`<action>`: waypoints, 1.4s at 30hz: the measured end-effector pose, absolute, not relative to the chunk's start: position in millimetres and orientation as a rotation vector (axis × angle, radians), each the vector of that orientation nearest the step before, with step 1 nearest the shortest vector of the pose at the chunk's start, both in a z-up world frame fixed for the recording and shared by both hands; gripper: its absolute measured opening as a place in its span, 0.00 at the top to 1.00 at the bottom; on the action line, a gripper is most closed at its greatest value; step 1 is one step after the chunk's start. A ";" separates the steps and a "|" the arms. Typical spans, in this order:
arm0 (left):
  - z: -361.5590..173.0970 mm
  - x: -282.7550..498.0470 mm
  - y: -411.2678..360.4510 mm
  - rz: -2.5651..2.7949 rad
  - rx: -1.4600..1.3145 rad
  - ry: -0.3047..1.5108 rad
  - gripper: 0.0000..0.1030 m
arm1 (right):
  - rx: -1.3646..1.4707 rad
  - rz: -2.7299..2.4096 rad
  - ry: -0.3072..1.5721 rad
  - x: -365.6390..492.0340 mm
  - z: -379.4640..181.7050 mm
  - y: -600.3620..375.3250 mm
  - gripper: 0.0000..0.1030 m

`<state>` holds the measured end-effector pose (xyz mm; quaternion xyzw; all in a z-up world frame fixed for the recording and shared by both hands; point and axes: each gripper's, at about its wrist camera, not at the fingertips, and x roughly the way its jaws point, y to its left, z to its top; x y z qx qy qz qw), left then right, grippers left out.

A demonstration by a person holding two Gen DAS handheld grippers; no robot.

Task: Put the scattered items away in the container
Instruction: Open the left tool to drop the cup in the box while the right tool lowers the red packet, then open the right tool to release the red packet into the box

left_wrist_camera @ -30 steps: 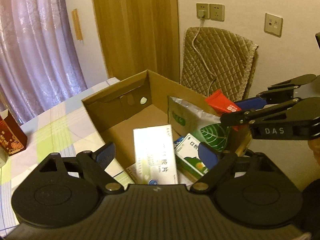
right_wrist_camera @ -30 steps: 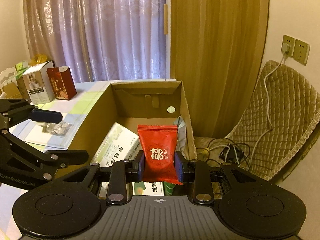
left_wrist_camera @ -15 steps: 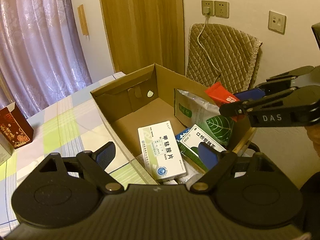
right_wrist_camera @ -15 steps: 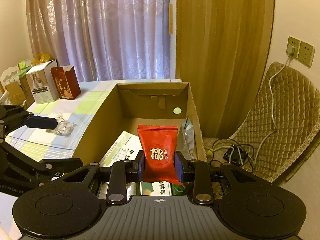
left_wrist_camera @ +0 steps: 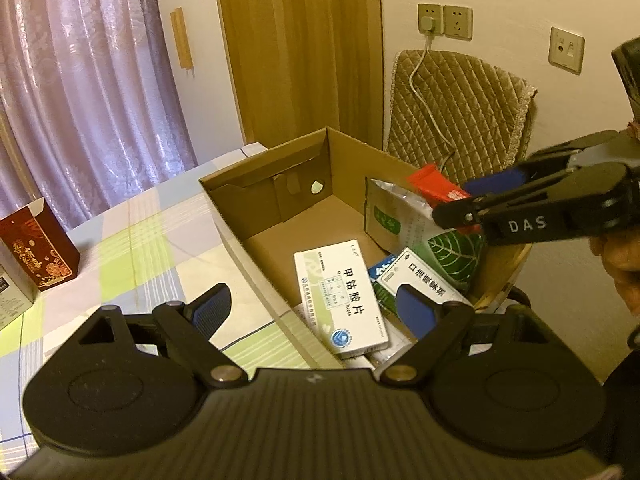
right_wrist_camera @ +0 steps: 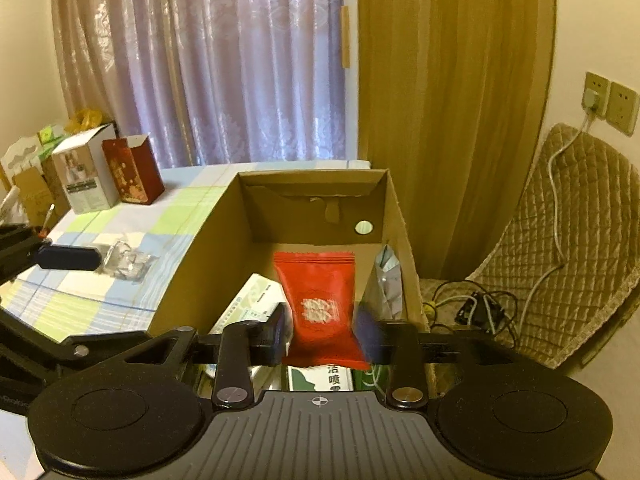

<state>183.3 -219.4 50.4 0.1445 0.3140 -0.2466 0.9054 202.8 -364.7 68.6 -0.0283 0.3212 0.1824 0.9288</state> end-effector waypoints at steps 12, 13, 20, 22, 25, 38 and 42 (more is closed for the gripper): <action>48.6 180.3 -208.6 -0.493 0.278 0.659 0.16 | -0.044 0.389 0.661 198.5 70.8 -363.3 0.09; 48.8 180.3 -208.6 -0.493 0.277 0.659 0.16 | -0.043 0.391 0.660 199.0 71.4 -363.2 0.09; 52.3 177.4 -203.5 -0.491 0.269 0.654 0.16 | -0.047 0.392 0.657 196.7 74.6 -361.2 0.09; 54.1 176.2 -202.6 -0.491 0.268 0.653 0.16 | -0.049 0.392 0.656 196.4 75.6 -360.8 0.09; 56.1 174.4 -201.5 -0.491 0.270 0.649 0.16 | -0.052 0.393 0.653 195.4 78.2 -359.6 0.09; 70.7 162.1 -189.2 -0.468 0.268 0.626 0.16 | -0.068 0.395 0.624 181.6 97.6 -353.1 0.09; 75.5 151.0 -176.1 -0.451 0.271 0.617 0.15 | -0.074 0.397 0.623 174.9 106.3 -350.8 0.09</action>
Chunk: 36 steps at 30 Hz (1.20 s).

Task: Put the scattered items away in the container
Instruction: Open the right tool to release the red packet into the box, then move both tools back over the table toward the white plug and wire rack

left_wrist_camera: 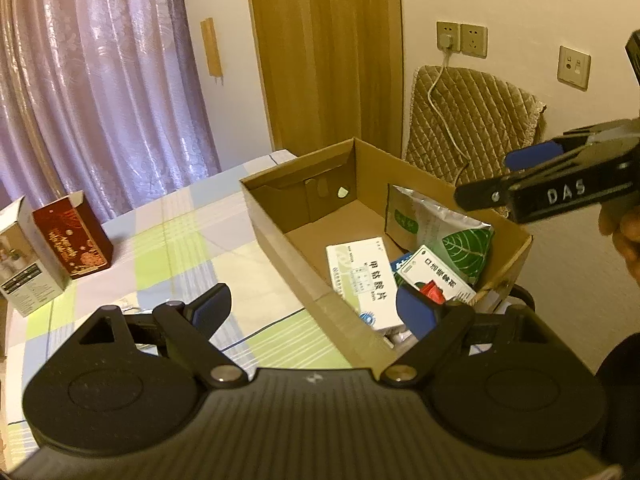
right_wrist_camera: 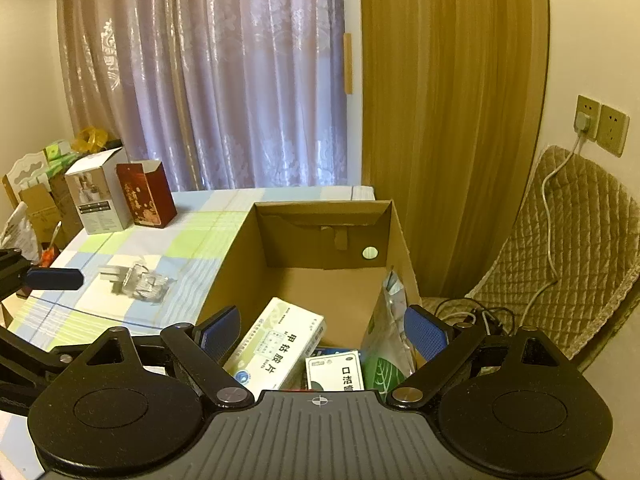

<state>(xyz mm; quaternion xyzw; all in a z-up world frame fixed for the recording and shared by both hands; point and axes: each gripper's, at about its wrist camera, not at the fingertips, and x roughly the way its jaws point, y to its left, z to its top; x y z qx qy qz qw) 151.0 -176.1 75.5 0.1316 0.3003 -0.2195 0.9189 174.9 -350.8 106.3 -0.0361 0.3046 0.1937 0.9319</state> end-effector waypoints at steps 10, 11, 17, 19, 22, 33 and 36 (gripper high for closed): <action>76.1 108.3 -98.8 -0.291 0.236 0.630 0.01 | -0.081 0.441 0.612 149.3 122.4 -326.9 0.09; 75.9 104.1 -90.0 -0.274 0.236 0.632 0.01 | -0.082 0.450 0.611 145.6 123.1 -321.6 0.09; 73.1 84.2 -43.6 -0.182 0.244 0.645 0.01 | -0.094 0.511 0.598 124.7 128.2 -286.9 0.00; 72.2 80.4 -29.4 -0.151 0.246 0.647 0.01 | -0.110 0.536 0.595 118.0 129.8 -271.9 0.00; 70.9 76.9 -9.5 -0.112 0.235 0.651 0.01 | -0.124 0.569 0.594 111.7 131.8 -251.3 0.00; 64.8 89.4 48.3 -0.005 0.162 0.649 0.01 | -0.162 0.676 0.616 108.7 121.8 -168.1 0.00; 58.2 101.0 59.3 0.005 0.145 0.656 0.01 | -0.150 0.684 0.639 118.4 110.7 -145.1 0.00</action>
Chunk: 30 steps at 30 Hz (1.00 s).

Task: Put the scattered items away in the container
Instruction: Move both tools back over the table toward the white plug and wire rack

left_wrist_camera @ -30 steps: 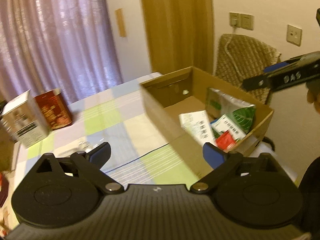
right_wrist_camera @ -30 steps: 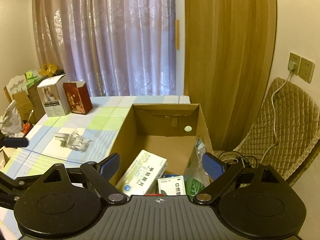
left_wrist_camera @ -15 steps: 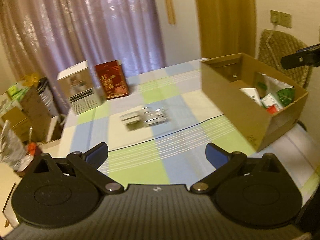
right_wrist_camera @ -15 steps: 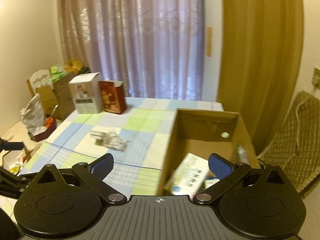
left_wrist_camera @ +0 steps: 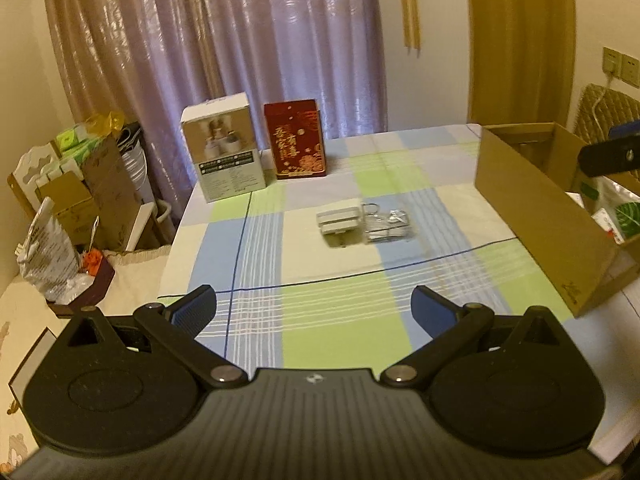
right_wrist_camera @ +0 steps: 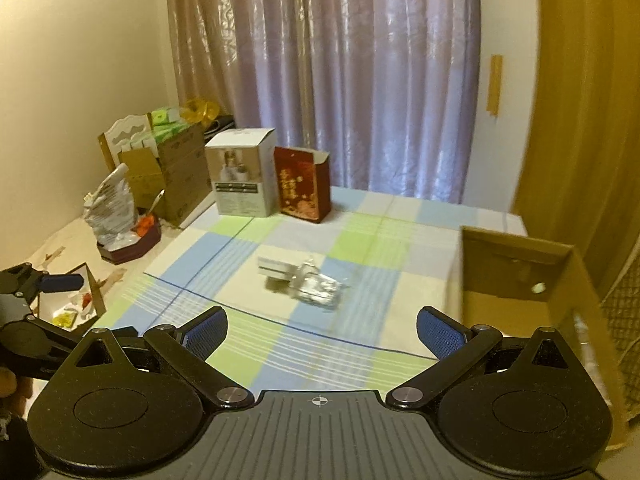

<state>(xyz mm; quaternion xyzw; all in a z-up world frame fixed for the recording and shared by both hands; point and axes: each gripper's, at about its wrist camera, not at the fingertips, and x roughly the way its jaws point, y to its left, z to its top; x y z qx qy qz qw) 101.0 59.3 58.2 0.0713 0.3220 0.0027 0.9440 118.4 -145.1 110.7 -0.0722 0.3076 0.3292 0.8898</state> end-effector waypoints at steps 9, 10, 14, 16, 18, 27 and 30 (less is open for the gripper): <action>19.4 164.5 82.2 0.018 0.131 0.692 0.01 | -0.136 0.670 0.722 164.0 59.3 -90.1 0.00; 14.2 172.7 83.9 0.020 0.127 0.694 0.01 | -0.126 0.661 0.735 172.5 52.3 -84.5 0.00; -3.8 205.5 92.3 0.042 0.076 0.703 0.01 | -0.073 0.626 0.769 204.3 28.1 -66.9 0.00; -12.6 219.2 95.6 0.048 0.051 0.701 0.01 | -0.066 0.608 0.781 218.3 16.3 -59.0 0.00; -21.3 229.8 98.6 0.053 0.034 0.704 0.01 | -0.062 0.596 0.788 230.3 4.9 -51.6 0.00; -45.6 257.7 105.2 0.030 0.051 0.706 0.01 | -0.051 0.534 0.776 274.5 -47.5 -30.4 0.00; -52.1 271.9 112.0 0.036 0.040 0.696 0.01 | -0.043 0.524 0.770 281.2 -61.9 -24.5 0.00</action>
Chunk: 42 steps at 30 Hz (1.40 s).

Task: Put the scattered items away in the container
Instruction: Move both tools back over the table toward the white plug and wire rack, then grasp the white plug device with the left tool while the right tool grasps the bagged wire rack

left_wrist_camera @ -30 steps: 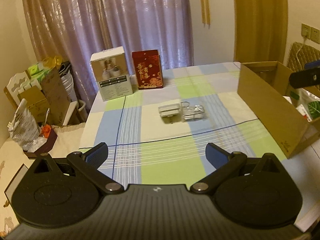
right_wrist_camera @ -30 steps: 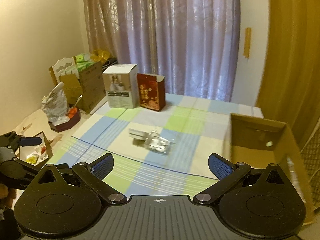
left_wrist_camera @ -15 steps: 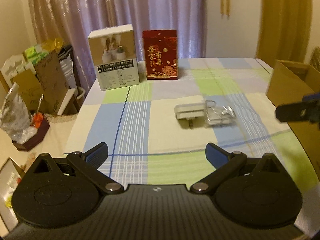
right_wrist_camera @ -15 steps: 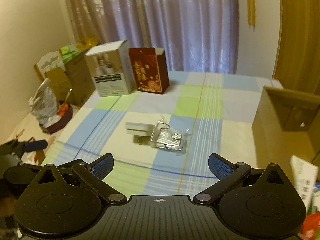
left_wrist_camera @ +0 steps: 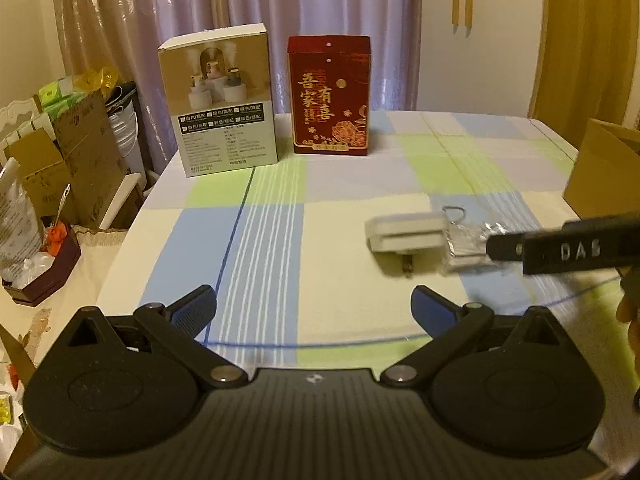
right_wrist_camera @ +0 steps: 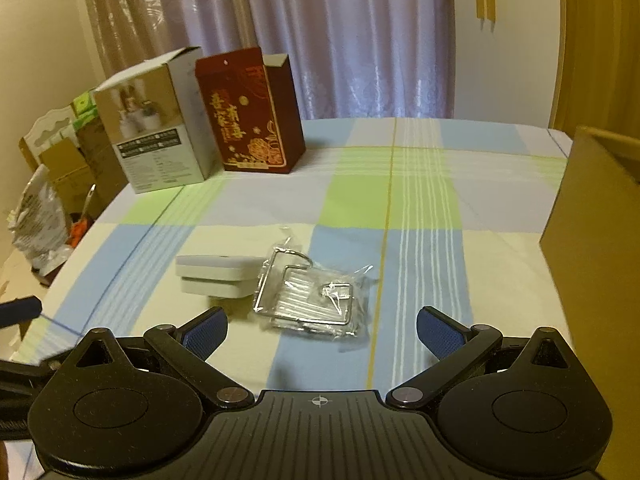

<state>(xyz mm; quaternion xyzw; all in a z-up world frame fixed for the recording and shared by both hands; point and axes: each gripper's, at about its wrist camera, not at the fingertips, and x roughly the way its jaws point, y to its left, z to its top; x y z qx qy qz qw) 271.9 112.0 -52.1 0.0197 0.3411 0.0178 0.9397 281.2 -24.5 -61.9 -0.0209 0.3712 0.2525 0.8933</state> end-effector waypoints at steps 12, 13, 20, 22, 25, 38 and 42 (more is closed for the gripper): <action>-56.2 304.4 119.2 0.032 0.029 0.673 0.01 | -0.067 0.511 0.732 295.7 -94.5 -3.2 0.00; -56.0 305.0 119.8 0.034 0.025 0.674 0.01 | -0.066 0.508 0.732 297.0 -96.0 -1.7 0.00; -58.0 309.7 118.0 0.022 0.018 0.681 0.01 | -0.078 0.493 0.732 299.8 -103.3 4.3 0.20; -59.9 311.9 115.4 0.004 0.026 0.685 0.01 | -0.077 0.492 0.729 300.1 -102.1 1.0 0.24; -59.8 316.2 109.4 -0.021 0.023 0.683 0.01 | -0.080 0.479 0.731 300.6 -99.4 -6.9 0.26; -78.2 348.1 64.0 -0.074 0.024 0.692 0.01 | -0.074 0.394 0.738 274.8 -95.7 -72.3 0.26; -80.7 357.7 60.4 -0.061 -0.005 0.699 0.06 | -0.076 0.404 0.736 272.5 -95.6 -75.4 0.26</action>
